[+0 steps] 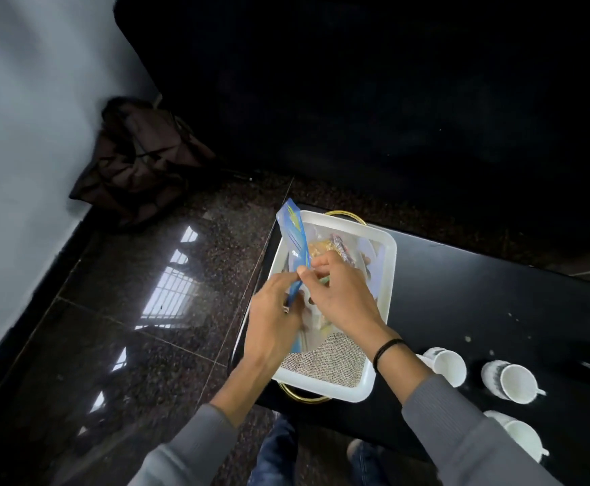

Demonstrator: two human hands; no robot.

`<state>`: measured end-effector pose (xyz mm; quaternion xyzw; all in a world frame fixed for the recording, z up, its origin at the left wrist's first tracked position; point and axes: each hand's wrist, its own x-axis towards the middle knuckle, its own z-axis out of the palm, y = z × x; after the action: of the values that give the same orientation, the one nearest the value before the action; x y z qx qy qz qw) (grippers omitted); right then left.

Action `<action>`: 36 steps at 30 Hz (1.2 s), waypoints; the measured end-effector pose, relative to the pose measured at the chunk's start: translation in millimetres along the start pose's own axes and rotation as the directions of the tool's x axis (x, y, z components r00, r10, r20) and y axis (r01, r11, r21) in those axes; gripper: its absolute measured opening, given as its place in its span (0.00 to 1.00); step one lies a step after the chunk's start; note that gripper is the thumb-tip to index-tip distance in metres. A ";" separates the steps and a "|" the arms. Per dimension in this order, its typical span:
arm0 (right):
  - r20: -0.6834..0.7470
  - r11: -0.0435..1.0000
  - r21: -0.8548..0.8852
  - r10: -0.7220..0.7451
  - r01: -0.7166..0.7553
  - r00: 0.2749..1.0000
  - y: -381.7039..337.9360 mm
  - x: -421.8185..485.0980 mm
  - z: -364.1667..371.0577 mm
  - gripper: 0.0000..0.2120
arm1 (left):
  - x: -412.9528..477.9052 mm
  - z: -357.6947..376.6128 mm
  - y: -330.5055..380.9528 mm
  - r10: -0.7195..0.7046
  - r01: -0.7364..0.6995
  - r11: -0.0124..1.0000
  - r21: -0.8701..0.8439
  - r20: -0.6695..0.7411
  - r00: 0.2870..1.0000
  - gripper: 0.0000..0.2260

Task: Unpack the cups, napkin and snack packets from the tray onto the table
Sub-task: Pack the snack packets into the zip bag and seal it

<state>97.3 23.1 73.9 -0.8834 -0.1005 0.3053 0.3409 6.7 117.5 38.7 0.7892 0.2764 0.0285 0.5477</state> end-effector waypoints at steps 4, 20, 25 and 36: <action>0.024 0.987 0.133 0.089 -0.091 0.996 3.5 -0.8 -9.0 0.10 | -12.1 -2.2 12.7 -0.007 0.009 0.999 -0.031 0.056 0.998 0.21; -0.114 0.935 -0.323 0.116 -0.148 0.987 -14.9 -30.8 -49.2 0.10 | -36.6 -16.6 41.4 -0.167 0.165 0.986 -0.031 -0.063 0.984 0.13; -0.268 0.837 -0.523 0.021 -0.163 0.963 -9.2 -46.9 -74.7 0.10 | -37.8 -40.1 44.5 -0.164 0.173 0.967 0.188 -0.063 0.984 0.16; -0.147 0.831 -0.437 0.312 -0.345 0.939 -13.4 -62.3 -57.2 0.23 | -51.9 -34.6 60.3 -0.102 0.077 0.971 0.227 0.098 0.990 0.16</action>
<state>83.0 -21.8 145.4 -0.9525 -0.0043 0.2963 0.0697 -24.8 107.6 119.0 0.8326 0.2828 -0.0705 0.4710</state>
